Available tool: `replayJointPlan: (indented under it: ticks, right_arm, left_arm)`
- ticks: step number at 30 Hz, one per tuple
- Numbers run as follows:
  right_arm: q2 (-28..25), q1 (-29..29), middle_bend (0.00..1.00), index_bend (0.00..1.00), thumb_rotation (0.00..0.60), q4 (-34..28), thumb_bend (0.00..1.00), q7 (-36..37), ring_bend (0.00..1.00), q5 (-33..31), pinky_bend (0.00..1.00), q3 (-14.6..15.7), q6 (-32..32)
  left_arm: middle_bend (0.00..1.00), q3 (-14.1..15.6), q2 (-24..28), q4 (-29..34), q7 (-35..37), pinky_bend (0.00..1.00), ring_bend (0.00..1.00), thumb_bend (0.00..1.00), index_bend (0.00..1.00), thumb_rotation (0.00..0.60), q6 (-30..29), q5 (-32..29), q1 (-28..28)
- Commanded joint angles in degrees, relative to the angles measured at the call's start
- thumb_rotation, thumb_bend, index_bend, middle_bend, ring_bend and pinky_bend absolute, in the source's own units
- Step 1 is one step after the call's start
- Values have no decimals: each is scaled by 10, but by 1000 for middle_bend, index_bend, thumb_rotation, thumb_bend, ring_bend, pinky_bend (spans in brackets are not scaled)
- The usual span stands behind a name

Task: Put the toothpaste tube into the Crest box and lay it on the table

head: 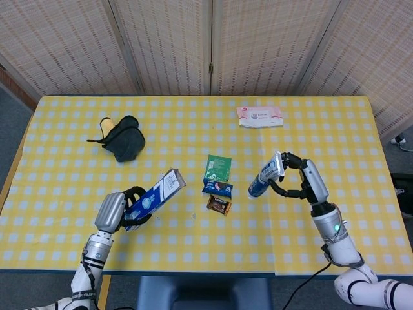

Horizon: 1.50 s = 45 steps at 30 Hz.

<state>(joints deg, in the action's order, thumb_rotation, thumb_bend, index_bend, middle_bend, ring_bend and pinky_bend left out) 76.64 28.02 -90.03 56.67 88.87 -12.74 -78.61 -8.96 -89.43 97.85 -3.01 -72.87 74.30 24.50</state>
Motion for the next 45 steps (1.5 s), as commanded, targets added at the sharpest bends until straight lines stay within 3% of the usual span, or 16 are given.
replayJointPlan:
  ticks: [1,5,18,34,45]
  right_arm:
    - [7,9,568,709,600,-13,371,16,572,5,668,-20,-18]
    - [32,10,568,709,600,-10,370,-4,570,9,683,-30,-47]
    - [40,29,568,709,600,-44,371,91,572,-22,683,-57,-28]
    - [58,39,568,709,600,-53,371,102,568,-31,683,-58,-10]
    - [71,46,568,709,600,-33,371,114,568,-36,683,-58,2]
  left_arm:
    - [617,3,-13,11,5,666,579,325,543,600,-4,13,2]
    - [617,7,-29,25,-4,668,582,325,544,600,0,30,10]
    - [617,6,-75,44,-12,668,582,325,544,600,13,43,28]
    - [621,-28,-89,20,15,668,582,325,547,600,25,30,47]
    - [621,-33,-92,19,26,668,582,324,548,600,23,34,54]
